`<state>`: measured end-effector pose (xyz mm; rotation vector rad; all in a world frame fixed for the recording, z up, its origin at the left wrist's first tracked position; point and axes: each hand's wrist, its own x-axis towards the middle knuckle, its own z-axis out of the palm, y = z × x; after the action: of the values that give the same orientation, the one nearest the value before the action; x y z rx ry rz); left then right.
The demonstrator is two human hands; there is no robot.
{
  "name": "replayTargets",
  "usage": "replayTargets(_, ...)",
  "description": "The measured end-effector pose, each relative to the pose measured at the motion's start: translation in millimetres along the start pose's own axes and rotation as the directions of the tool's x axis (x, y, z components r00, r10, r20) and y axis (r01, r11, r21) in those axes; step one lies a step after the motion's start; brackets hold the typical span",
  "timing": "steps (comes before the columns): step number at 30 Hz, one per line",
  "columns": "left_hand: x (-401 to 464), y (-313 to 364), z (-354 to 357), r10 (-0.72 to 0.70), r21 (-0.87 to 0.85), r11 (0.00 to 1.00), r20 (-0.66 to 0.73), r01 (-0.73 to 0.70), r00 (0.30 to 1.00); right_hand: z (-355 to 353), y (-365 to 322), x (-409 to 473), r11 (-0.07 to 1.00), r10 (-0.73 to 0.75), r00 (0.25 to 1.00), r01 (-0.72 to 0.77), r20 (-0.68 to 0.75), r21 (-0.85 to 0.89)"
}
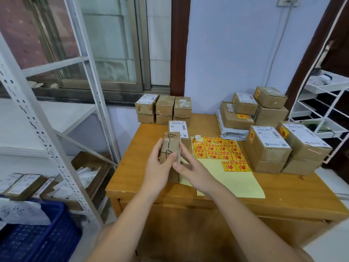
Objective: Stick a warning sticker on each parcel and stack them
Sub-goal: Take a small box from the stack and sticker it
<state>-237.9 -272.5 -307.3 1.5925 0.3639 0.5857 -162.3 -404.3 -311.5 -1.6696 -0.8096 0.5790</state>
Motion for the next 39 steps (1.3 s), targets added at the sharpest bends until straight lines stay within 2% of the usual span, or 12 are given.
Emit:
replayTargets(7, 0.7, -7.8, 15.5, -0.049, -0.003, 0.999, 0.009, 0.049, 0.999, -13.1, 7.6, -1.7, 0.997, 0.004, 1.000, -0.004, 0.003, -0.083)
replayTargets(14, 9.2, -12.3, 18.8, -0.088, -0.007, 0.996, 0.013, 0.089, 0.996, -9.5, 12.0, 1.9, 0.992, 0.016, 0.997, -0.025, -0.076, -0.121)
replayTargets(20, 20.3, -3.6, 7.2, -0.114, 0.123, 0.986, 0.033, 0.109, 0.993, -12.7, 7.2, -2.1, 0.971, -0.054, 0.983, 0.010, -0.176, -0.239)
replayTargets(22, 21.2, 10.8, 3.5, -0.085, 0.169, 0.982, -0.002, 0.084, 0.996, -18.9, 6.6, -5.4, 0.966, -0.063, 0.981, 0.014, -0.182, -0.258)
replayTargets(24, 18.7, 25.7, 1.6, 0.002, 0.257, 0.966, -0.042, 0.008, 0.999, -29.2, 6.2, -9.9, 0.961, -0.071, 0.977, 0.013, -0.200, -0.276)
replayTargets(27, 8.3, 44.6, 7.4, 0.213, 0.438, 0.879, -0.005, -0.189, 0.977, -52.2, 8.5, -18.1, 0.926, -0.080, 0.965, -0.020, -0.248, -0.376)
replayTargets(30, -2.5, 56.3, 25.9, 0.309, 0.610, 0.717, 0.157, -0.338, 0.938, -80.8, 16.1, -25.5, 0.851, -0.059, 0.946, -0.119, -0.319, -0.511)
replayTargets(35, -10.5, 51.3, 66.1, 0.286, 0.659, 0.563, 0.411, -0.499, 0.866, -123.8, 31.9, -40.4, 0.713, -0.086, 0.912, -0.224, -0.400, -0.664)
replayTargets(37, -10.9, 42.9, 83.7, 0.248, 0.682, 0.489, 0.489, -0.544, 0.836, -134.3, 40.1, -45.6, 0.675, -0.091, 0.910, -0.243, -0.405, -0.696)
replayTargets(39, -9.1, 32.6, 99.5, 0.180, 0.691, 0.455, 0.546, -0.561, 0.818, -140.3, 49.0, -48.6, 0.628, -0.095, 0.911, -0.259, -0.402, -0.734)
